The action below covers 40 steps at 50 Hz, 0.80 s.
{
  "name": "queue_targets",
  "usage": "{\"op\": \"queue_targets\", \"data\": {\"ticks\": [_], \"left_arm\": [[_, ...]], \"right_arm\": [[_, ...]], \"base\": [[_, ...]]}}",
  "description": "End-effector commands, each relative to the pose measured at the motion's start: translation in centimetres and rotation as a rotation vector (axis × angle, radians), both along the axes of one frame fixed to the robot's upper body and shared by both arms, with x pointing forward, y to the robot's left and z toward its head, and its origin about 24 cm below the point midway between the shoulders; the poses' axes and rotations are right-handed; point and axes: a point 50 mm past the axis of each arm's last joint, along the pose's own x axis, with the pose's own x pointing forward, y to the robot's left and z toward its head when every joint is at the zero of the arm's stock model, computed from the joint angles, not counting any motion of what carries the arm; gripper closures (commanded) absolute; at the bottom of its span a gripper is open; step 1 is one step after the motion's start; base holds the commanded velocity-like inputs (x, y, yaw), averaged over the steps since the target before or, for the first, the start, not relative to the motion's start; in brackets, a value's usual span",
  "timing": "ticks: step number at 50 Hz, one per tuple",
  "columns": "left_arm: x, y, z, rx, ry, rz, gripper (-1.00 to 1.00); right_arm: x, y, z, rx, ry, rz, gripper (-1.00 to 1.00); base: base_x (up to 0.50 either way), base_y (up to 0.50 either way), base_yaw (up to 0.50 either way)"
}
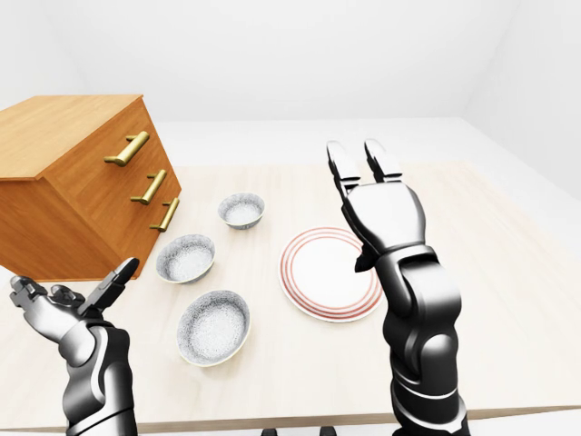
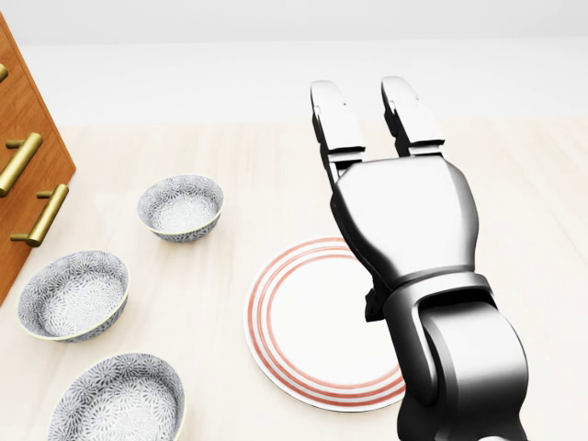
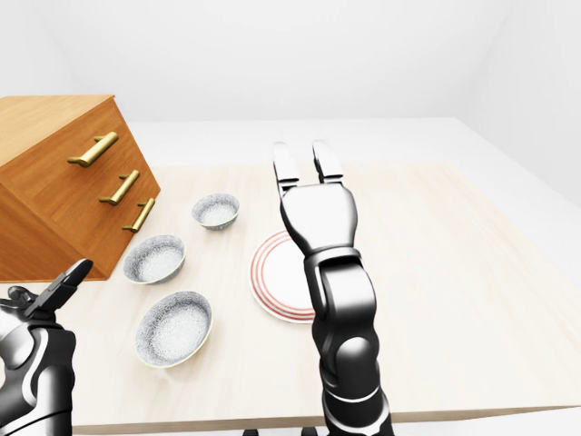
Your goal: Put the bowl at the front on the plate.
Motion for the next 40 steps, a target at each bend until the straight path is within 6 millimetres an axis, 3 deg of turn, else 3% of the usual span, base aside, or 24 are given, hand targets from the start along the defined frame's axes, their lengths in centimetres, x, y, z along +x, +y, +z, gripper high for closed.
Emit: {"op": "queue_targets", "data": {"ticks": [1, 7, 40], "left_arm": [[0.1, 0.0, -0.2, -0.003, 0.008, -0.001, -1.0], [-0.2, 0.1, 0.4, 0.007, -0.016, 0.003, -1.0], [-0.3, -0.1, 0.1, 0.01, -0.001, 0.004, -1.0]], "right_arm": [[0.1, 0.6, -0.2, -0.013, 0.013, 0.008, -1.0], [0.0, 1.5, 0.3, -0.008, -0.008, 0.039, -1.0], [-0.1, 8.4, -5.5, -0.105, 0.265, 0.311, -1.0]], "base": [[0.0, 0.0, 0.0], [0.0, 0.0, 0.0], [0.0, 0.0, 0.0]]}}
